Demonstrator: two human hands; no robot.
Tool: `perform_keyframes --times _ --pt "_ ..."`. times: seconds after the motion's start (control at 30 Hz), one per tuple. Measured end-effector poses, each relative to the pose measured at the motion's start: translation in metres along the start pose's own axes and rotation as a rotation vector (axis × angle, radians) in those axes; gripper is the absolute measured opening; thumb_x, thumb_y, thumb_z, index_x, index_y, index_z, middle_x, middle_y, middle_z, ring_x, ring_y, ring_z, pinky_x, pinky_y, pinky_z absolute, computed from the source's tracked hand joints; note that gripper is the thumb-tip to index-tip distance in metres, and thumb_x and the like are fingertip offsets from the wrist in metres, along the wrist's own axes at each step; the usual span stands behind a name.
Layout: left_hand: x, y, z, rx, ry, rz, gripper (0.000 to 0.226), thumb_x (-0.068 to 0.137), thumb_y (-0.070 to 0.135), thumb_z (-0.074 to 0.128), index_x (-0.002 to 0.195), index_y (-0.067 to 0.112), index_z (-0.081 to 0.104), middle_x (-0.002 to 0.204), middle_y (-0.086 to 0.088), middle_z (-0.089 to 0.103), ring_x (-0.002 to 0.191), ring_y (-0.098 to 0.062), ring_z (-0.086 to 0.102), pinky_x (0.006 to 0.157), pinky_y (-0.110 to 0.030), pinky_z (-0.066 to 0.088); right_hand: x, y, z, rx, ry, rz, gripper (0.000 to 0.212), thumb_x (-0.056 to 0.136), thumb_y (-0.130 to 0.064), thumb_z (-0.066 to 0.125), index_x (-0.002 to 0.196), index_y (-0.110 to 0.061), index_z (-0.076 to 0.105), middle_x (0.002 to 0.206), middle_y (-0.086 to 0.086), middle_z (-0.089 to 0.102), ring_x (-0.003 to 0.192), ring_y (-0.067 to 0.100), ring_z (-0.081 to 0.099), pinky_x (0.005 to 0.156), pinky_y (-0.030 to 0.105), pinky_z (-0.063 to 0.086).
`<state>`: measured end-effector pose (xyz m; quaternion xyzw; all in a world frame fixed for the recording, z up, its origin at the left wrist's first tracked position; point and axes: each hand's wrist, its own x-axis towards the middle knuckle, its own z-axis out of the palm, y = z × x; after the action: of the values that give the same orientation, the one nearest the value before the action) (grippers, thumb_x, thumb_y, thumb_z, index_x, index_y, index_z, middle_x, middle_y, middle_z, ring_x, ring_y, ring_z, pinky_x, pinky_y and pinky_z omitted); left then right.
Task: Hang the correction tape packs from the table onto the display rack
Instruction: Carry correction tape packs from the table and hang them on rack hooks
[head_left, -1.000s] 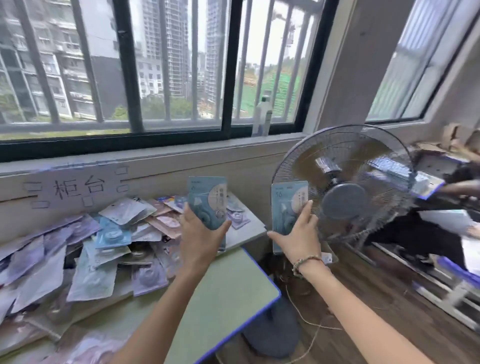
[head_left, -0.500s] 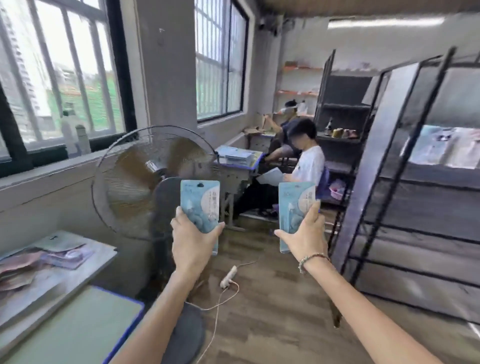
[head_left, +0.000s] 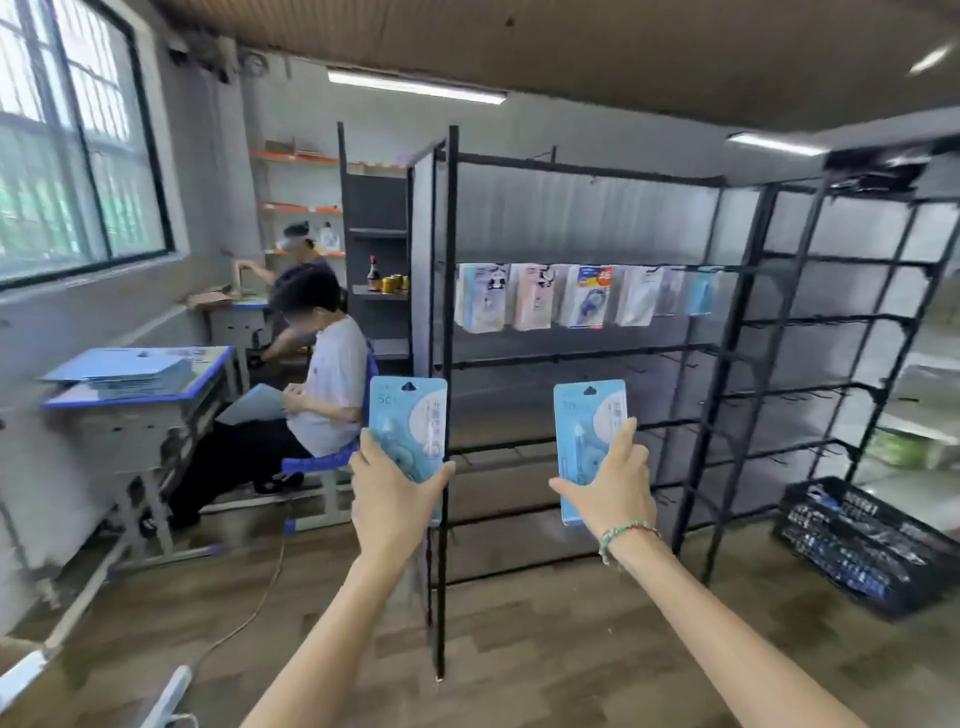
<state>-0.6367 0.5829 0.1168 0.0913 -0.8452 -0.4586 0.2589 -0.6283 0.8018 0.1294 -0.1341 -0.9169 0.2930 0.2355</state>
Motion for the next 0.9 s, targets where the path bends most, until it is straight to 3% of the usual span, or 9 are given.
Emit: perform_keyframes --times 0.47,0.9 --pt "0.016 0.154 0.274 -0.088 -0.294 0.203 0.108 0.069 0.053 0.079 0.147 0.012 0.017 0.131 -0.012 0.041 0.117 -0.031 0.050 0.085 -0.048 0.049 0.153 0.190 -0.085 -0.113 0.207 0.274 0.124 0.071 -0.048 0.078 0.150 -0.009 -0.007 0.138 0.015 0.029 0.124 0.033 0.040 0.087 0.042 0.046" --pt "0.076 0.263 0.494 -0.114 -0.370 0.256 0.108 0.069 0.057 0.077 0.147 0.011 0.018 0.129 -0.011 0.041 0.117 -0.031 0.051 0.087 -0.047 0.049 0.336 0.317 -0.110 -0.175 0.247 0.343 0.123 0.072 -0.053 0.075 0.150 -0.009 -0.009 0.138 0.014 0.030 0.123 0.032 0.043 0.086 0.041 0.046"
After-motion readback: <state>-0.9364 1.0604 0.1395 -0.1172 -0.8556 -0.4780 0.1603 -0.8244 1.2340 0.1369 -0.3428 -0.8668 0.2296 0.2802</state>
